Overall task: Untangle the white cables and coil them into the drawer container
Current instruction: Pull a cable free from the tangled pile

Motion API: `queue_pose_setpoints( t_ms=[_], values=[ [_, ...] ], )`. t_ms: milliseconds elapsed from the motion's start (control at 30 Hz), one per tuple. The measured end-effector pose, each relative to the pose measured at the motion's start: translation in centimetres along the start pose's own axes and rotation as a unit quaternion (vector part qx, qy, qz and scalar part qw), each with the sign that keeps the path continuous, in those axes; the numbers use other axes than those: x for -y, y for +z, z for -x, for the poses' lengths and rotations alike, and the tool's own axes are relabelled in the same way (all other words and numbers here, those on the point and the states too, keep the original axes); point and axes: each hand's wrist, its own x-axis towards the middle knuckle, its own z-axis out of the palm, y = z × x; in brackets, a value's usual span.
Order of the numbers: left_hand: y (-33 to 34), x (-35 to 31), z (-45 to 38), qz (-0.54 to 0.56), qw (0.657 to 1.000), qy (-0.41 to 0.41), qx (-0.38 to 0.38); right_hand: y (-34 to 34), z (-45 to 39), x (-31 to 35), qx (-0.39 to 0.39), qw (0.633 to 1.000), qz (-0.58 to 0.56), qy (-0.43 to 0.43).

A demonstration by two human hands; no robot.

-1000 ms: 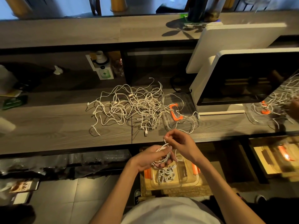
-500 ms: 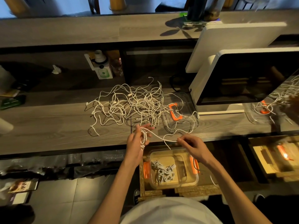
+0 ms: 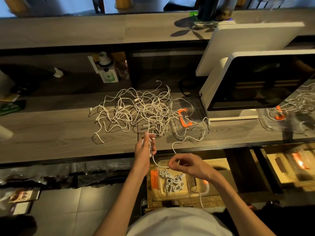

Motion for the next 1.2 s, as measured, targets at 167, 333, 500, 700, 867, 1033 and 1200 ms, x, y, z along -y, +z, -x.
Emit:
queue_pose_setpoints(
  t_ms=[167,333,500,700,867,1033,1200],
  values=[
    [0.6,-0.3,1.0,-0.174,0.982,-0.026,0.067,-0.1,-1.3,1.4,-0.066,0.994,-0.08,-0.03],
    [1.4,-0.6,2.0,-0.185,0.964,-0.107,0.161,-0.6,-2.7,1.7,-0.151,0.985,-0.077,-0.035],
    [0.9,-0.2,2.0,-0.098,0.934,-0.143,0.313,-1.2,-3.2,1.9,-0.169,0.98,-0.102,-0.032],
    [0.1,-0.5,2.0,-0.149,0.908,-0.107,0.377,-2.2,-2.9,1.7,-0.171,0.978,-0.11,-0.038],
    [-0.4,-0.4,1.2,-0.07,0.965,-0.053,0.247,-3.4,-1.9,0.3,-0.177,0.984,-0.011,-0.009],
    [-0.3,0.1,0.7,-0.02,0.99,-0.008,0.143,-3.2,-0.9,-0.9,-0.145,0.985,0.091,-0.005],
    [-0.4,-0.5,0.4,0.068,0.994,-0.019,0.082,-2.5,-0.1,-2.1,-0.143,0.987,0.069,-0.005]
  ],
)
